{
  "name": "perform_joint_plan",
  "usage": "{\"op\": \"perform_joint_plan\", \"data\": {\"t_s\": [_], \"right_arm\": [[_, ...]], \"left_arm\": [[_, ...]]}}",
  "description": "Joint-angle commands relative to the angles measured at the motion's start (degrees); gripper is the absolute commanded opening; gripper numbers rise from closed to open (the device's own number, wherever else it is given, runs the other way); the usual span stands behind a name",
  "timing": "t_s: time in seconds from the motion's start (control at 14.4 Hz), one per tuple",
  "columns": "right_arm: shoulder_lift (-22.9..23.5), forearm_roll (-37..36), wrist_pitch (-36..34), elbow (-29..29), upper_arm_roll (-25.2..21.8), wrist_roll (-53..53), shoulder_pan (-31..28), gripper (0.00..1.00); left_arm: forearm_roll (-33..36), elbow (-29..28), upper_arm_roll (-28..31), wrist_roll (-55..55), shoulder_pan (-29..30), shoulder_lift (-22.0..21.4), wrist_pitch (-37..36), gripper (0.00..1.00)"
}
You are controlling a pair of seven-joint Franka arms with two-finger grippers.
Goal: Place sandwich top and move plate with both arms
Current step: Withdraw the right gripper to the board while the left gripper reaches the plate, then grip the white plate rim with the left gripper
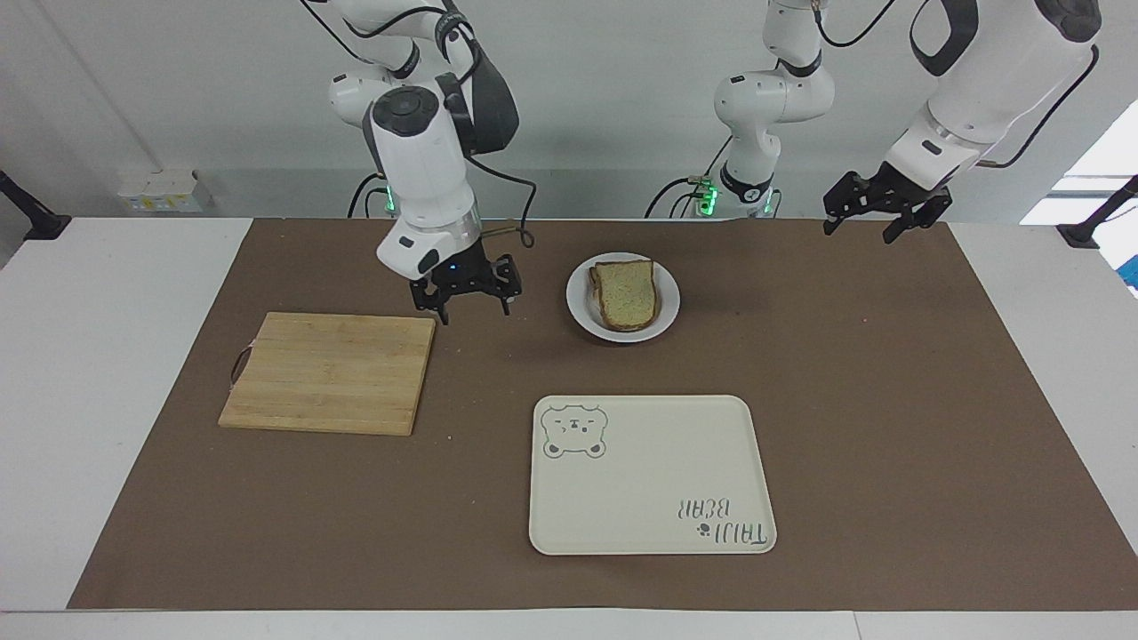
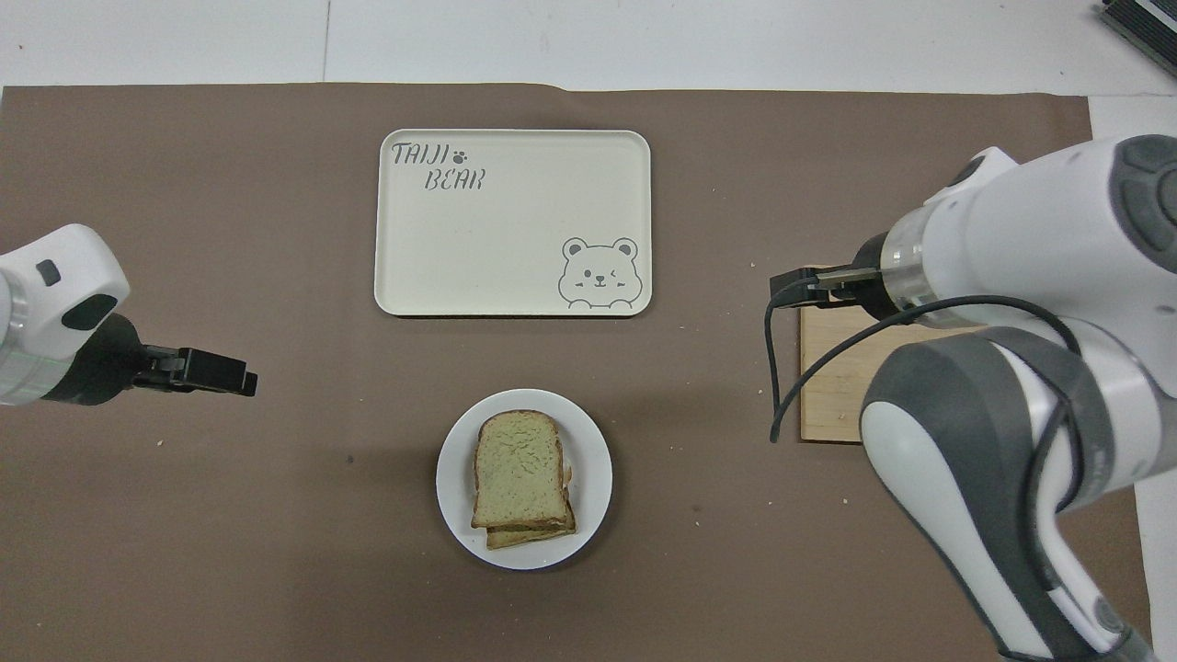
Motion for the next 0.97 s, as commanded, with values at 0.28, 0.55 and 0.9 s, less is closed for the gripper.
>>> {"op": "perform_joint_plan", "data": {"t_s": [0.28, 0.55, 0.9], "right_arm": [[-2.6, -0.9, -11.2, 6.3, 0.6, -1.0, -7.2, 1.00], [-2.7, -0.9, -17.5, 10.5, 0.4, -2.3, -10.3, 1.00], [-4.7, -1.5, -21.2, 11.0, 0.7, -7.3, -13.3, 1.00]], "left_arm": [[-11.8, -13.8, 0.3, 10.7, -3.3, -1.9, 10.9, 1.00], [-17.4, -19.7, 0.3, 15.8, -8.1, 0.5, 17.9, 1.00], [-26.9, -26.8, 0.2, 18.0, -16.2, 2.1, 30.1, 0.91]]}}
